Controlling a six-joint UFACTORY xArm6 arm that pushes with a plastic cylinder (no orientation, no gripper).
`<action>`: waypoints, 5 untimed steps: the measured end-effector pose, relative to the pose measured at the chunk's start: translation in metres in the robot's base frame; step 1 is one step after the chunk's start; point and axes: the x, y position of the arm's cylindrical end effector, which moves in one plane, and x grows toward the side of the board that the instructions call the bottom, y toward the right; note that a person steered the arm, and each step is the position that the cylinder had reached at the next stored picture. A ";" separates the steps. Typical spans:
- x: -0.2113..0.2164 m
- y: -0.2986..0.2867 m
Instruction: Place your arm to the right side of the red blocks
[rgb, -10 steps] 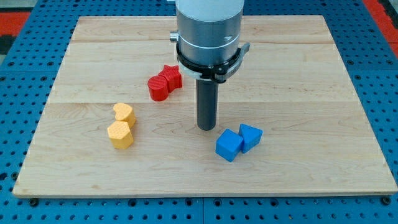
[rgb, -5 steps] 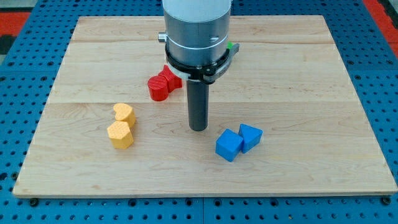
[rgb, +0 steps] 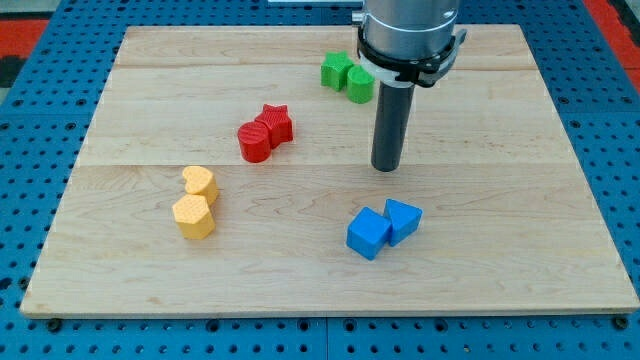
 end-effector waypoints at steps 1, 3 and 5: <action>-0.001 0.000; -0.012 0.000; -0.022 0.000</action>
